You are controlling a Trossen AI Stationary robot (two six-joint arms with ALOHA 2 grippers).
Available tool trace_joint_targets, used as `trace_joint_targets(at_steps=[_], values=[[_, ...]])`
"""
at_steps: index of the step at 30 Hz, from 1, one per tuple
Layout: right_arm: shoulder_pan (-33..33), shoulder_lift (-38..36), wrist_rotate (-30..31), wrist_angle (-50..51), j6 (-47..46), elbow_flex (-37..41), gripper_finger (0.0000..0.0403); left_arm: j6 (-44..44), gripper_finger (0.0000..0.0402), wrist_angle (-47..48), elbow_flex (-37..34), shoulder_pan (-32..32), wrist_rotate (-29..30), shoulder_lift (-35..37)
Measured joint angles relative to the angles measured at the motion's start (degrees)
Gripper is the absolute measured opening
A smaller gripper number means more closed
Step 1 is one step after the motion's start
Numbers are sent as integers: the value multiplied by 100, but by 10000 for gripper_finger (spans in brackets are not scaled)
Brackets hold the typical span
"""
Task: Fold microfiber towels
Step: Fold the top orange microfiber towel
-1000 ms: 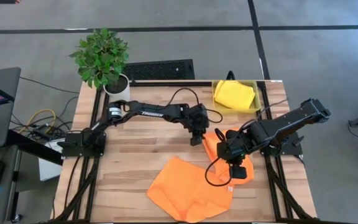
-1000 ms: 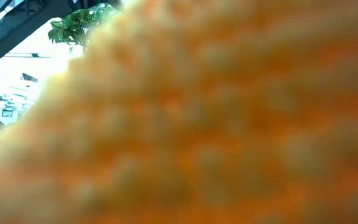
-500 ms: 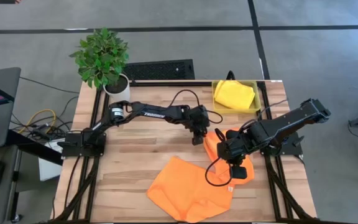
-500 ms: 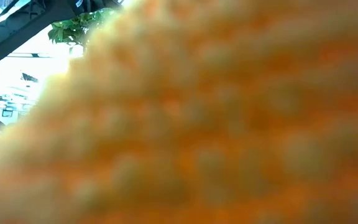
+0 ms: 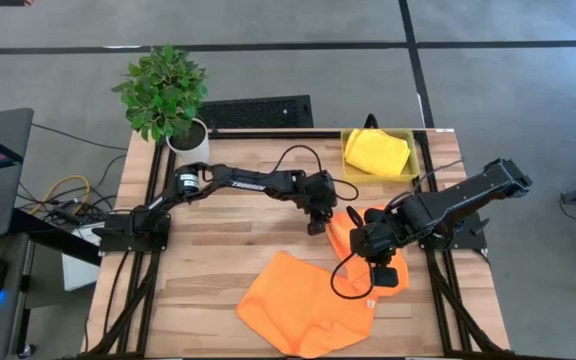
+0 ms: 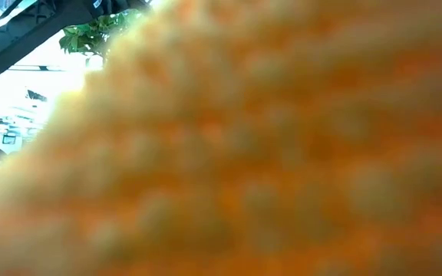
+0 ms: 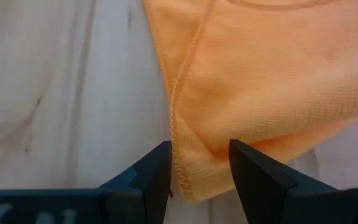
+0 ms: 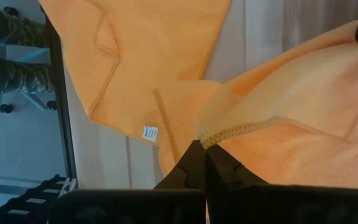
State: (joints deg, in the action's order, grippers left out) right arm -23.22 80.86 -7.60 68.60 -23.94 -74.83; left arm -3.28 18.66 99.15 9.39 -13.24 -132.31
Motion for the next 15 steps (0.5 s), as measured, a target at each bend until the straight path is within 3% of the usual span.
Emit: trace_joint_targets(at_steps=[7, 15], values=[[0, 0, 0, 23, 0, 0, 8, 74, 153, 2, 0, -16, -900, 0], [0, 0, 0, 42, 0, 0, 8, 263, 153, 7, 0, -103, -200, 0]])
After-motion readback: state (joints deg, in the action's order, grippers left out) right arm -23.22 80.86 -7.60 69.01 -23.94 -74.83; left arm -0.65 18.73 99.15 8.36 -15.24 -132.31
